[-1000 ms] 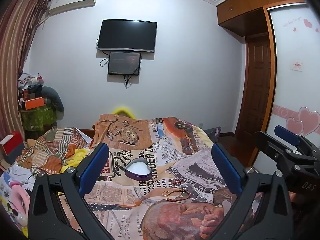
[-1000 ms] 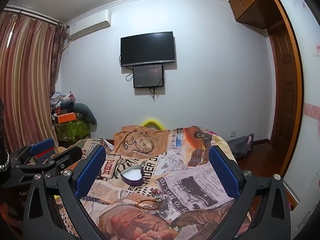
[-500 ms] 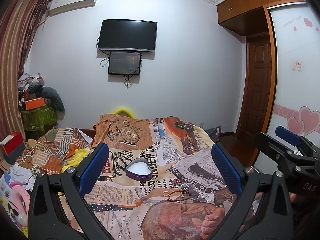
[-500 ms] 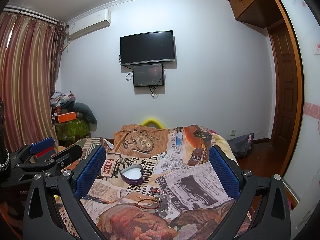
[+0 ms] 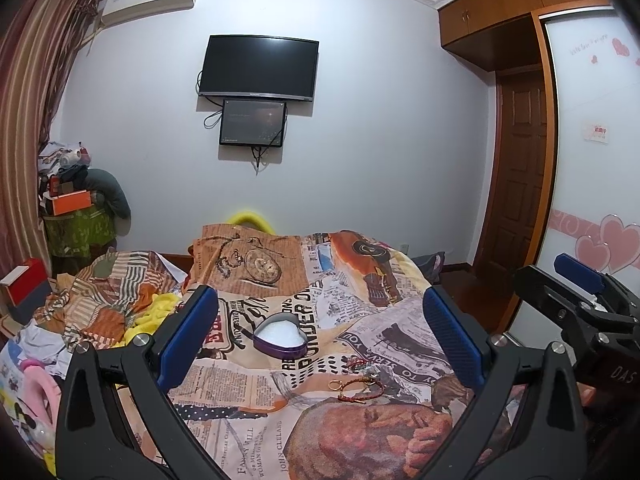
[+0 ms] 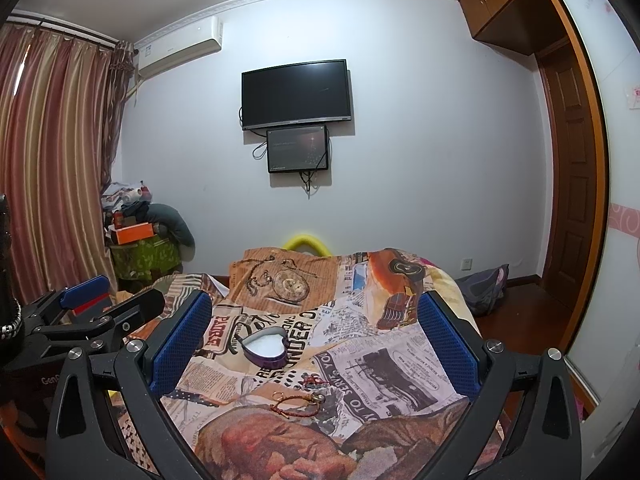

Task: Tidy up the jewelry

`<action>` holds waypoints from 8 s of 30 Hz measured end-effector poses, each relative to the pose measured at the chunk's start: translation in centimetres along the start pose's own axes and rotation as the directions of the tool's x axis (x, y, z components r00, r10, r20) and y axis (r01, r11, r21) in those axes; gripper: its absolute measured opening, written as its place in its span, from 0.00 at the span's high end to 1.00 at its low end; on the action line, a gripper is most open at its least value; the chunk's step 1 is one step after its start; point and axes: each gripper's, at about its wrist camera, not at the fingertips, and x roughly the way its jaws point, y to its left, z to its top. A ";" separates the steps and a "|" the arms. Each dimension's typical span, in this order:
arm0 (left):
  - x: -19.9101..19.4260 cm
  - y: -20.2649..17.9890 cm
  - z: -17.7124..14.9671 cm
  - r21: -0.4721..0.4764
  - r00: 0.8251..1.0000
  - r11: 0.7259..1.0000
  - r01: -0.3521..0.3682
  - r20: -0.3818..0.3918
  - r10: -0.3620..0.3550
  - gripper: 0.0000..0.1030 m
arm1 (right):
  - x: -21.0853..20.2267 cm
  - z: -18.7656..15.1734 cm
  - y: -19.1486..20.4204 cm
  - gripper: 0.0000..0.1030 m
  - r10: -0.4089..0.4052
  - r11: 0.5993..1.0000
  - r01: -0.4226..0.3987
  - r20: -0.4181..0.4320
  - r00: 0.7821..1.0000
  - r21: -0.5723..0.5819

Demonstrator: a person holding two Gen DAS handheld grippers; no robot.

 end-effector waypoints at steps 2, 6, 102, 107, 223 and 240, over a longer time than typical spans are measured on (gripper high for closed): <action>0.0 0.1 0.0 -0.004 1.000 1.000 0.000 -0.001 0.000 0.00 | 0.1 -0.1 0.1 0.01 0.001 1.000 -0.001 -0.001 1.000 -0.001; 0.2 0.0 0.0 -0.001 1.000 1.000 -0.001 -0.001 0.001 0.00 | 0.1 -0.2 0.1 0.01 0.002 1.000 -0.002 -0.002 1.000 0.000; 22.6 0.2 -13.2 -0.099 0.766 0.976 0.193 -0.607 -0.213 0.66 | 20.2 -12.7 -4.8 0.79 0.313 0.950 -0.236 -0.654 0.689 0.207; 23.1 0.2 -13.3 -0.109 0.768 0.978 0.179 -0.606 -0.208 0.76 | 20.1 -12.6 -4.8 0.81 0.322 0.947 -0.236 -0.643 0.695 0.220; 34.1 10.9 -9.9 -0.014 0.769 0.994 0.112 -0.632 -0.096 0.80 | 36.4 -8.1 4.8 0.81 0.334 0.922 -0.368 -0.730 0.596 0.122; 33.1 10.8 -8.9 -0.006 0.787 0.996 0.086 -0.613 -0.072 0.71 | 35.7 -6.9 4.4 0.74 0.352 0.921 -0.357 -0.729 0.587 0.157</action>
